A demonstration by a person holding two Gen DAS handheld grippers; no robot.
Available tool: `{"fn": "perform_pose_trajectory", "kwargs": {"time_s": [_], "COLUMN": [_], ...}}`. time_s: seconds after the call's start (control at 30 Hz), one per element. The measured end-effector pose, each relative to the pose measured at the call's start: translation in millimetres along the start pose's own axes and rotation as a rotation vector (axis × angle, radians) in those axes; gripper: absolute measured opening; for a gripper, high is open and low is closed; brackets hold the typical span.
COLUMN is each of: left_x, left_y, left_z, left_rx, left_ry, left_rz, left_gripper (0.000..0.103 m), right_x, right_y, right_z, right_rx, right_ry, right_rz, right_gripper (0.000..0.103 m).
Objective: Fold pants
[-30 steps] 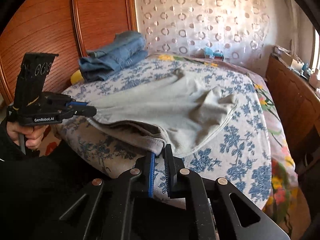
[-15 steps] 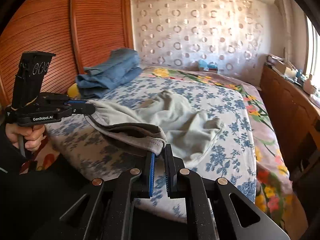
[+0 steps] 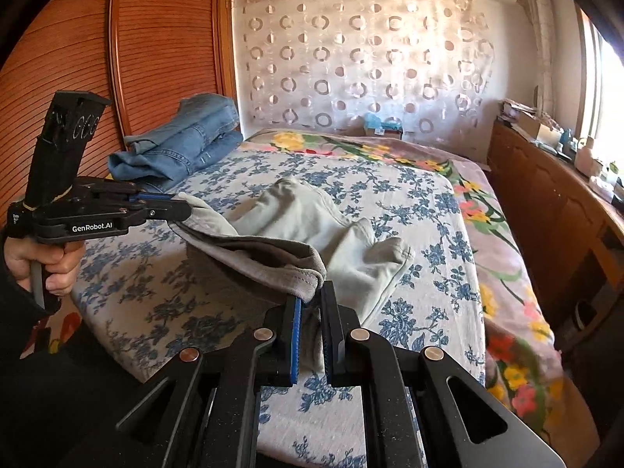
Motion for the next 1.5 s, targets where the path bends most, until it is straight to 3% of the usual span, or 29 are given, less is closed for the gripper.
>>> {"fn": "perform_pose_trajectory", "kwargs": {"time_s": [0.53,0.9,1.13,1.33,1.4,1.47,1.5], "left_x": [37.1,20.6,47.8,64.6,65.0,63.8,63.1], "left_y": [-29.4,-72.3,-84.3,-101.5,-105.0,-104.1,-101.2], "left_z": [-5.5,-15.5,-13.9,-22.8,-27.5,-30.9,-33.5], "left_rx": [0.008,0.028,0.05,0.082,0.087,0.093,0.103], "left_ry": [-0.027,-0.022,-0.06,-0.062,-0.045,-0.037,-0.038], "left_rz": [0.017,-0.064,-0.043,-0.034,-0.043,-0.048,-0.042], "left_gripper": [0.009,0.009,0.009,0.01,0.014,0.021,0.03], "right_x": [22.0,6.0,24.4,26.3,25.3,25.8,25.8], "right_y": [-20.0,-58.9,-68.8,-94.7,-98.3,-97.6,-95.9], "right_z": [21.8,34.9,47.3,60.8,62.9,63.0,64.1], "right_rx": [-0.065,-0.104,-0.136,-0.165,-0.171,-0.179,-0.195], "right_ry": [0.024,-0.004,-0.021,-0.053,-0.06,-0.071,-0.069], "right_rz": [0.043,-0.01,0.021,-0.007,-0.012,-0.016,-0.016], "right_gripper": [0.009,0.009,0.009,0.009,0.009,0.016,0.021]}}
Point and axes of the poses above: each gripper's, at about its wrist camera, not at the fingertips, and y roughly against the way its jaws point, z to its right, x to its top, the point moved 10 cm from there along -y, roughly the way its jaws point, and after that the axes turned 14 degrees about z, right-handed, at the moved point
